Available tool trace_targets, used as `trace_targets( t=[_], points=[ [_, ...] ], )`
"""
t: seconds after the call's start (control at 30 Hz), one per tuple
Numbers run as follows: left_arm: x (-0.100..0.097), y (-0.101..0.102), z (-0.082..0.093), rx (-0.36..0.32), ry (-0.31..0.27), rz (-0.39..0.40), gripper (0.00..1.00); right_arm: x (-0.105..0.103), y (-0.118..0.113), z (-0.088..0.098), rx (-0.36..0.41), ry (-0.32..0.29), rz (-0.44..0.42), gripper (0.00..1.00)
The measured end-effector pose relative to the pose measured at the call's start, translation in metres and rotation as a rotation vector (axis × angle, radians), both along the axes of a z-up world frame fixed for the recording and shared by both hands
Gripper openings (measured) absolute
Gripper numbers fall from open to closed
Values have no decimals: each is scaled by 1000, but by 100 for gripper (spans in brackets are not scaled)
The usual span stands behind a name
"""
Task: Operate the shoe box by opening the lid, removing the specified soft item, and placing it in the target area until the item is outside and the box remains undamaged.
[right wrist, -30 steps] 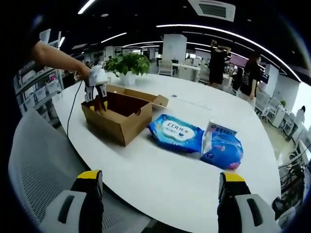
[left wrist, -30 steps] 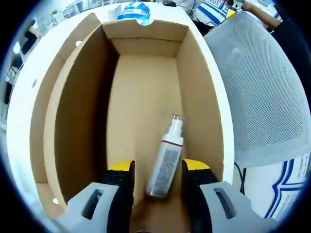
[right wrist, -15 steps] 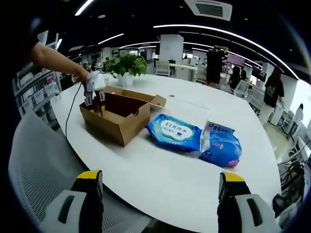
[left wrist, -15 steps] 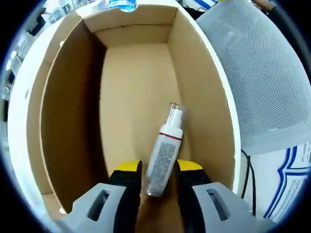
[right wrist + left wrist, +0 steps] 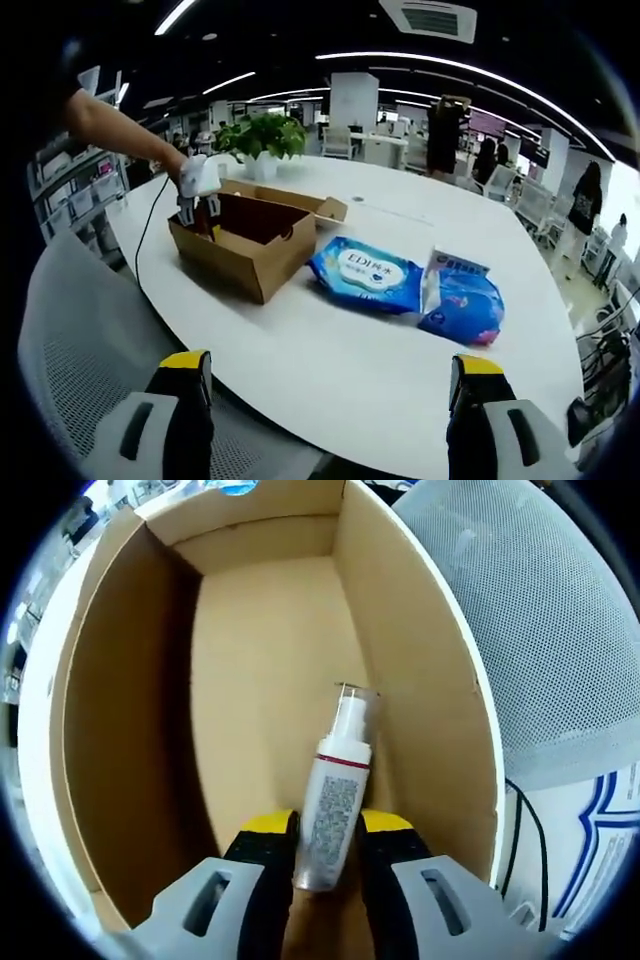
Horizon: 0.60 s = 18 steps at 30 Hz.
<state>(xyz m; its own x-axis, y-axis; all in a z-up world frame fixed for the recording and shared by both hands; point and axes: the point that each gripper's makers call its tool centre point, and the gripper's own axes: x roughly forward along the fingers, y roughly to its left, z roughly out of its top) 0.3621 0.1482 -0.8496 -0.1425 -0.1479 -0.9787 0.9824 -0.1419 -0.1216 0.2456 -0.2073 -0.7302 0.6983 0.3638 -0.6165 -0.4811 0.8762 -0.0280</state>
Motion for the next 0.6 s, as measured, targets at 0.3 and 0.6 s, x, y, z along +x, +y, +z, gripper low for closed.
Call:
trace_targets(
  t=[0.3, 0.6],
  points=[
    [4, -1, 6, 17, -74, -28, 21, 3, 2, 5, 4, -16, 7, 99],
    [7, -9, 17, -2, -89, -12, 20, 1, 5, 8, 6, -27, 12, 99]
  ],
)
